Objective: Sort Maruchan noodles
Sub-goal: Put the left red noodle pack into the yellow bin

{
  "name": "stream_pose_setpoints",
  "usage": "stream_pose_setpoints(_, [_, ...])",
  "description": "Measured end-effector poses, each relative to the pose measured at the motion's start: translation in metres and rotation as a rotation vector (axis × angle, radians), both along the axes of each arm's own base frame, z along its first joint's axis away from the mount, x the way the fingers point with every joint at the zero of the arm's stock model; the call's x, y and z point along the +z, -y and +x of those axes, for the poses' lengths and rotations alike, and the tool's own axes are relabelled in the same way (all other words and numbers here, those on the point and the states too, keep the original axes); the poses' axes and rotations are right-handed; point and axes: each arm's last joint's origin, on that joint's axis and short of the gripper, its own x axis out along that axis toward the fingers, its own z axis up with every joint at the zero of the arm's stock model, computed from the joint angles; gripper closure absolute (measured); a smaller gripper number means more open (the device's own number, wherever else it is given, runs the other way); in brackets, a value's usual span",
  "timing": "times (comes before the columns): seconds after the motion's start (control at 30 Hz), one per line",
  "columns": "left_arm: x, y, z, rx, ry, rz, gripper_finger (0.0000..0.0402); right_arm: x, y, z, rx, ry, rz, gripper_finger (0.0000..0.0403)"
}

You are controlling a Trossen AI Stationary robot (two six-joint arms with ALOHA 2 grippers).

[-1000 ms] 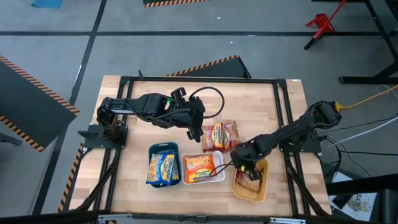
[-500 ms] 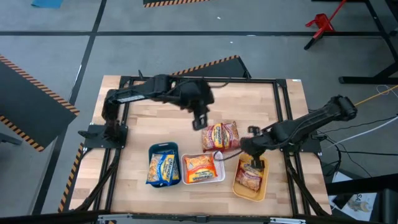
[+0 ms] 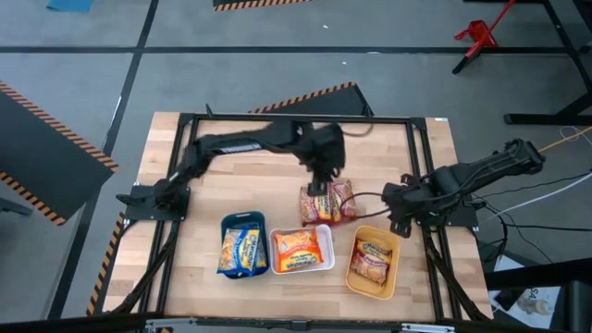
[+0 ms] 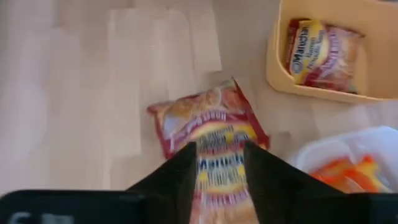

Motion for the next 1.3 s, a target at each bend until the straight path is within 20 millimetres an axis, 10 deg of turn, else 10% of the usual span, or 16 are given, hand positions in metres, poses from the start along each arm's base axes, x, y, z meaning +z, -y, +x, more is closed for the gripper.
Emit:
stream_pose_setpoints(0.37, [-0.106,0.005,0.039,-0.014,-0.246,0.129,0.0177,0.018,0.022,-0.051,-0.124,0.027,-0.021,0.0110])
stream_pose_setpoints(0.83, [-0.120,-0.080,0.022,0.029,-0.245,-0.152,0.0142,0.026,0.033,-0.075,-0.185,0.145,-0.023,0.0109])
stream_pose_setpoints(1.3, [-0.173,-0.072,0.022,-0.206,-0.157,-0.315,0.0142,0.026,0.033,-0.074,-0.174,0.147,-0.035,0.0109])
